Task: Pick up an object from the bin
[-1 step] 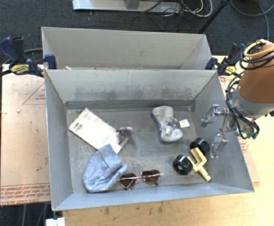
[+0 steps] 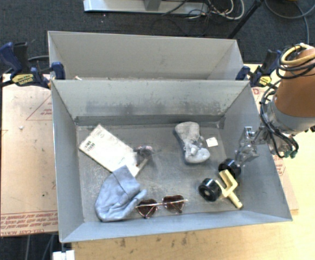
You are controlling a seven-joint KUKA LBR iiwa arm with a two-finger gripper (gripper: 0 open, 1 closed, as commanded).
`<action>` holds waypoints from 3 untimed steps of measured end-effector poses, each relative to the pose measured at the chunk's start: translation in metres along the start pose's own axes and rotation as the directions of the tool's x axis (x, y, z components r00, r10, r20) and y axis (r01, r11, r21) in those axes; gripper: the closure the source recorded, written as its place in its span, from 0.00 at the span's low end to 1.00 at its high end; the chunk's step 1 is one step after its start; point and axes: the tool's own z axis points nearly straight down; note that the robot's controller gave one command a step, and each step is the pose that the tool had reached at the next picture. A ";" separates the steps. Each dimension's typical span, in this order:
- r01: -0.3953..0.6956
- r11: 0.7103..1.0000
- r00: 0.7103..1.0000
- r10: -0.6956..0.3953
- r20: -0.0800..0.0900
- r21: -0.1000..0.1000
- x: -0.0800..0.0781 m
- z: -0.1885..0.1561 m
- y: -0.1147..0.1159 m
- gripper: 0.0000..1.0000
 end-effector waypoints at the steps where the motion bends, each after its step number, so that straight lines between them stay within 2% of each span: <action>1: 0.000 1.000 1.000 0.000 0.000 0.000 0.000 0.000 0.000 0.00; 2: 0.000 1.000 1.000 0.000 0.000 0.000 0.000 0.000 0.000 1.00; 3: 0.001 1.000 1.000 -0.001 0.000 0.000 0.000 0.000 0.000 0.00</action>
Offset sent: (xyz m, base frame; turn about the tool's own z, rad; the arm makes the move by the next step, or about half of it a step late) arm 0.0000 0.0000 0.0000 0.0000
